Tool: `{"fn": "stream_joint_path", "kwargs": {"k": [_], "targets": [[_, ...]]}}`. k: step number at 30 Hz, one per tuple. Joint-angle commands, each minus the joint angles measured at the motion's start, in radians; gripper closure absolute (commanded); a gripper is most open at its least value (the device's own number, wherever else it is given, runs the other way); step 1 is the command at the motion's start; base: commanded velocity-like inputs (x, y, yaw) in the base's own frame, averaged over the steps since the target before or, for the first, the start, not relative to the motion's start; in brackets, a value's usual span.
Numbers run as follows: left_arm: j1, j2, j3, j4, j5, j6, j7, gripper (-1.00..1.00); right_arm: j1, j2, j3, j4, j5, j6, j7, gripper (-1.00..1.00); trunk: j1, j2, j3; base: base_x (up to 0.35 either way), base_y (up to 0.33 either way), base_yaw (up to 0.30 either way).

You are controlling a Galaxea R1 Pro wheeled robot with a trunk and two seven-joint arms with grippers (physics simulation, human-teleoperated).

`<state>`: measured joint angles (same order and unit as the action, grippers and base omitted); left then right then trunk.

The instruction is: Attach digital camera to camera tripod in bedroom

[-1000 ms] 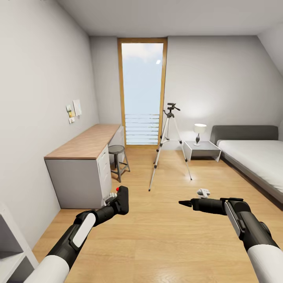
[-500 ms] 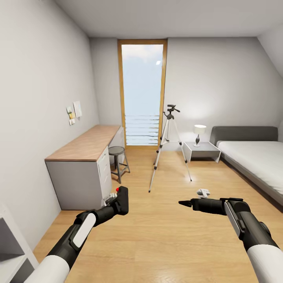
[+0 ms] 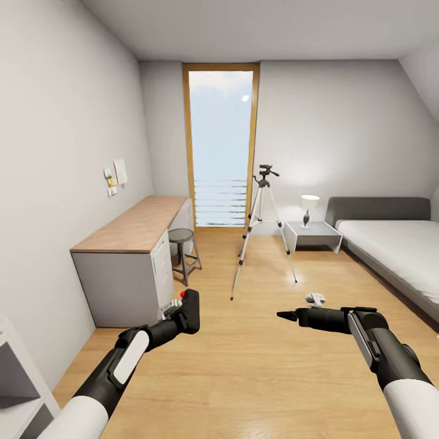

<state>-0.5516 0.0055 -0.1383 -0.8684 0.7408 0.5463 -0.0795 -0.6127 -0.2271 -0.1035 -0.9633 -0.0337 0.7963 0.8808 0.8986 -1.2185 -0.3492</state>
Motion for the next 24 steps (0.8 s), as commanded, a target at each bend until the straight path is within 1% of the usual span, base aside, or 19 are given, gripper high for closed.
{"fn": "stream_joint_path", "kwargs": {"k": [1, 24], "targets": [[-0.001, 0.001, -0.001, -0.001, -0.001, 0.003, 0.001, 1.00, -0.001, 0.000, -0.001, 0.000, -0.003, 0.007, 0.001, -1.00, -0.004, 0.007, 0.002, 0.000, 0.000, 0.000], [-0.001, 0.002, 0.000, 0.002, 0.002, 0.003, 0.001, 1.00, -0.001, 0.001, -0.001, 0.000, -0.005, 0.007, 0.001, -1.00, -0.092, 0.168, 0.074, 0.000, 0.000, 0.000]]}}
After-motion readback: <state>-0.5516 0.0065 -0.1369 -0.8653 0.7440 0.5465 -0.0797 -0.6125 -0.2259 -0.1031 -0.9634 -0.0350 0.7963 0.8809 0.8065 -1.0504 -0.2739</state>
